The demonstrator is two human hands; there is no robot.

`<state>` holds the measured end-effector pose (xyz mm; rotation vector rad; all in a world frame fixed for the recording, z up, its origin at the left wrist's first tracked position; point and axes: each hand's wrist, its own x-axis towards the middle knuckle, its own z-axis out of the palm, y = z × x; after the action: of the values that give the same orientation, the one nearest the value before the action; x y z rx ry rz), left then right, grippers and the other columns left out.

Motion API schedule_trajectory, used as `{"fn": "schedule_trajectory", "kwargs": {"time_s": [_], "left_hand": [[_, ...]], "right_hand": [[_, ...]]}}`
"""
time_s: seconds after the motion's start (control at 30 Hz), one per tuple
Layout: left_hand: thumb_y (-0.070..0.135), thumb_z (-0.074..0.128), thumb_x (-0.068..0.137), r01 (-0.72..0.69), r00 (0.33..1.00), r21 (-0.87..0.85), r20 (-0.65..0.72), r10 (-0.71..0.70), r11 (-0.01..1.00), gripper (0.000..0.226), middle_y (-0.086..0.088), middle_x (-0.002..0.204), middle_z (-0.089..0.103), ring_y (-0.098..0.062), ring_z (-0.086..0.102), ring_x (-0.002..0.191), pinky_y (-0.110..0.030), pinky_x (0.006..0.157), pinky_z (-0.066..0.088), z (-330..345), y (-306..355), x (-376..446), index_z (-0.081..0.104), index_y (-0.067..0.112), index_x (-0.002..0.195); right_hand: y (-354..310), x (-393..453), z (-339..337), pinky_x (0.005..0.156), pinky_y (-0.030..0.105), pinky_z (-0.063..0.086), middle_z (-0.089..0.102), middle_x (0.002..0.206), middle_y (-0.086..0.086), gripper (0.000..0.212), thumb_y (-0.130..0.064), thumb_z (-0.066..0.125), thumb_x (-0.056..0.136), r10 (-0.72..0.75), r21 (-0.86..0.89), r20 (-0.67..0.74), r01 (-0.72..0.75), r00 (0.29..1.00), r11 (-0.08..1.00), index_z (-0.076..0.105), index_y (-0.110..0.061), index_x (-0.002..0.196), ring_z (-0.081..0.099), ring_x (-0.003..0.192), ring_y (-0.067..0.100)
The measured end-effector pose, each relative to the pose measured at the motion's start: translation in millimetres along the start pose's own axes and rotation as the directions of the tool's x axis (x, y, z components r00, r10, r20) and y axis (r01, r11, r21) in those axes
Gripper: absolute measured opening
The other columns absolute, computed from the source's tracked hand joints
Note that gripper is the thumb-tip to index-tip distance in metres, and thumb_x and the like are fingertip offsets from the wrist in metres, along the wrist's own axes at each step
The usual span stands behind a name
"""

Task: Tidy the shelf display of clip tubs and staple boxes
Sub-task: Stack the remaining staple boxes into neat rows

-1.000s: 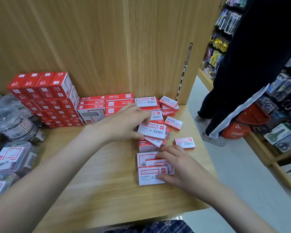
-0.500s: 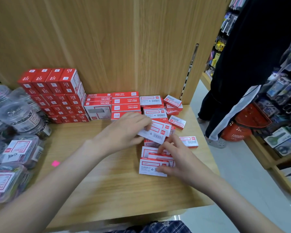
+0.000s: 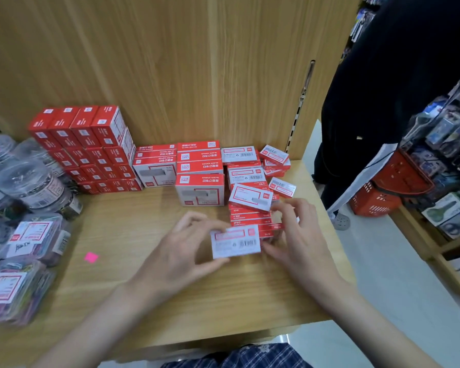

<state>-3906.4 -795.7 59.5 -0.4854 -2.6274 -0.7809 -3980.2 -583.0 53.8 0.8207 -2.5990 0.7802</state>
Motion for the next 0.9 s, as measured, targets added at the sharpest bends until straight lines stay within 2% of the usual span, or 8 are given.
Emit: {"fn": "schedule_trajectory", "kwargs": {"time_s": [0.1,0.17,0.27,0.43,0.53,0.63,0.77,0.9], "left_hand": [[0.037,0.059,0.080,-0.044,0.999,0.071,0.025,0.042,0.997,0.045,0.007,0.107,0.060,-0.007,0.039,0.102,-0.014,0.087,0.038,14,2,-4,0.048,0.020,0.120],[0.027,0.065,0.078,-0.065,0.998,0.116,-0.001,0.066,0.991,0.046,0.006,0.114,0.055,-0.013,0.039,0.101,-0.019,0.091,0.035,22,4,-2,0.049,0.018,0.121],[0.010,0.073,0.072,-0.033,0.999,0.086,-0.039,0.037,0.996,0.053,0.007,0.117,0.045,-0.014,0.038,0.099,-0.016,0.092,0.032,33,9,-1,0.051,0.019,0.120],[-0.012,0.067,0.069,0.052,0.991,0.021,-0.125,-0.049,0.998,0.065,0.005,0.111,0.042,-0.013,0.042,0.093,-0.015,0.087,0.034,43,16,-1,0.056,0.018,0.126],[0.002,0.061,0.079,0.023,0.996,0.036,-0.090,-0.020,0.999,0.050,0.003,0.114,0.040,-0.015,0.044,0.091,-0.020,0.084,0.039,43,15,-3,0.056,0.014,0.127],[0.020,0.055,0.087,0.053,0.996,-0.029,-0.070,-0.055,0.998,0.041,0.002,0.117,0.038,-0.015,0.049,0.094,-0.022,0.087,0.043,41,11,-3,0.055,0.016,0.128],[0.024,0.060,0.083,0.121,0.987,-0.127,-0.089,-0.133,0.985,0.046,0.006,0.111,0.037,-0.005,0.047,0.093,-0.012,0.088,0.040,41,8,-5,0.052,0.021,0.129],[0.030,0.055,0.084,0.146,0.977,-0.170,-0.129,-0.169,0.975,0.044,0.007,0.103,0.039,-0.002,0.048,0.084,-0.010,0.082,0.041,44,11,-6,0.049,0.026,0.127]], "right_hand": [[0,4,-1,0.065,0.029,0.048,0.042,0.112,-0.002,0.057,-0.031,0.078,0.067,0.094,0.087,0.115,-0.104,0.989,0.991,0.048,-0.016,0.114,0.051,0.084,0.008],[1,5,-3,0.070,0.020,0.047,0.038,0.109,-0.007,0.050,-0.018,0.076,0.072,0.040,0.173,0.198,-0.075,0.979,0.982,0.050,-0.015,0.114,0.045,0.078,-0.003],[8,11,-18,0.074,0.008,0.042,0.044,0.098,-0.008,0.039,0.004,0.064,0.074,-0.046,0.249,0.310,-0.034,0.950,0.968,0.054,-0.016,0.107,0.051,0.074,-0.001],[4,35,-36,0.067,0.016,0.044,0.054,0.087,-0.007,0.011,-0.016,0.063,0.083,0.048,0.257,0.084,-0.069,0.995,0.964,0.063,-0.012,0.093,0.056,0.080,0.011],[-6,50,-17,0.079,0.024,0.039,0.050,0.103,-0.002,0.040,-0.033,0.067,0.080,0.099,0.071,0.206,-0.116,0.973,0.991,0.058,-0.010,0.112,0.050,0.097,0.016],[-11,55,-6,0.078,0.026,0.041,0.049,0.110,0.000,0.043,-0.030,0.070,0.078,0.094,0.037,0.226,-0.105,0.970,0.994,0.054,-0.011,0.114,0.051,0.097,0.015],[-4,53,-24,0.057,0.015,0.043,0.056,0.075,-0.014,0.031,-0.016,0.075,0.075,0.086,0.329,0.191,-0.146,0.978,0.933,0.045,-0.025,0.078,0.054,0.063,0.001],[4,28,-48,0.059,0.030,0.053,0.065,0.070,-0.013,0.028,-0.030,0.074,0.070,-0.055,0.608,0.390,-0.212,0.919,0.765,0.049,-0.019,0.071,0.059,0.060,0.007]]}}
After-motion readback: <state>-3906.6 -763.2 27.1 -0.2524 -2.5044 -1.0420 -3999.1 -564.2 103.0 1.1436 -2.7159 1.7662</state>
